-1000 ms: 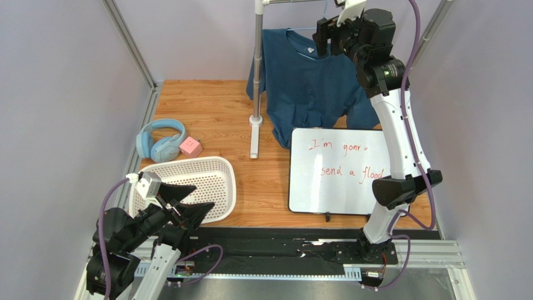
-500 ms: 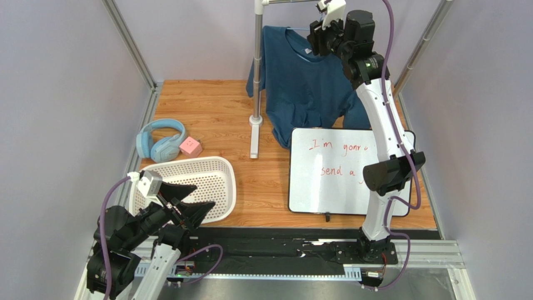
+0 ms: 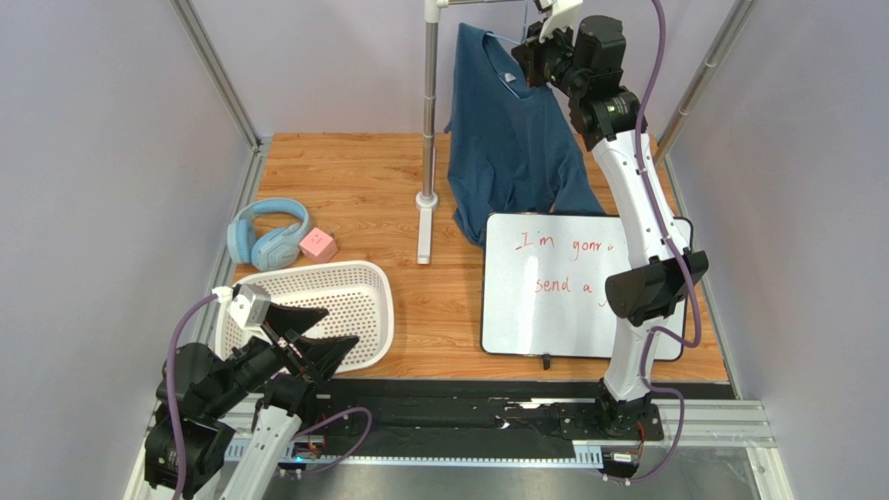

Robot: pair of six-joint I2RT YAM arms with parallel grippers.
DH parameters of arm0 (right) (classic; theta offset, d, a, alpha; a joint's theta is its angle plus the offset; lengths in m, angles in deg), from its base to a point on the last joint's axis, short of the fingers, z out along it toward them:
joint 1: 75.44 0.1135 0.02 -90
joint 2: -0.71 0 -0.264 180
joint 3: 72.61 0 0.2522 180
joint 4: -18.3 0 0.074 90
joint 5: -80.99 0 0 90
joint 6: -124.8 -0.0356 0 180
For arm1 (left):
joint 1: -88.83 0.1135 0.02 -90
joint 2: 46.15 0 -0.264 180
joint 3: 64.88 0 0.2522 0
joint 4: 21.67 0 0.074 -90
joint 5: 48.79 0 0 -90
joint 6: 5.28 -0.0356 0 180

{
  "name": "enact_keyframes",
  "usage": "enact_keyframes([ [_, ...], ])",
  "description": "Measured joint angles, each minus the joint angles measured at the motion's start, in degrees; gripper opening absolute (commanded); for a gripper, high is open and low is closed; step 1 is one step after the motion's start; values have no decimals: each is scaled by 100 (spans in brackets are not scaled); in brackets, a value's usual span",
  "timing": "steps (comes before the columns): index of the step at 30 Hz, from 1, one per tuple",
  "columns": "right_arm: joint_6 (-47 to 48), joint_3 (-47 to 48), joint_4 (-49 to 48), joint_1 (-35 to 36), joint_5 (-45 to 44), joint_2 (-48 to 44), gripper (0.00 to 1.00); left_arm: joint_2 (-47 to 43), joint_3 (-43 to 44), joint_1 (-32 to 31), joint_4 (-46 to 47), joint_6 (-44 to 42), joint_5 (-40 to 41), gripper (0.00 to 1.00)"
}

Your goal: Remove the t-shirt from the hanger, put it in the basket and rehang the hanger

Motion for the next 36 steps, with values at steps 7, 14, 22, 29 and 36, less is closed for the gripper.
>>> enact_keyframes([
  [7, -638, -1019, -903, 0, -46, -374, 0, -2, 0, 0, 0, 0, 0, 99],
  [14, -769, -2308, -2168, 0, 114, -962, 0, -11, 0, 2, 0, 0, 0, 100],
  [22, -660, -3016, -3084, -13, 398, -1318, 0, -17, 0, 7, 0, 0, 0, 99],
  [29, -555, -2992, -3305, -15, 487, -1318, 0, -17, 0, 59, 0, 0, 0, 100],
  [36, -343, -3405, -3633, -17, 568, -1550, 0, -13, 0, 146, 0, 0, 2, 100],
])
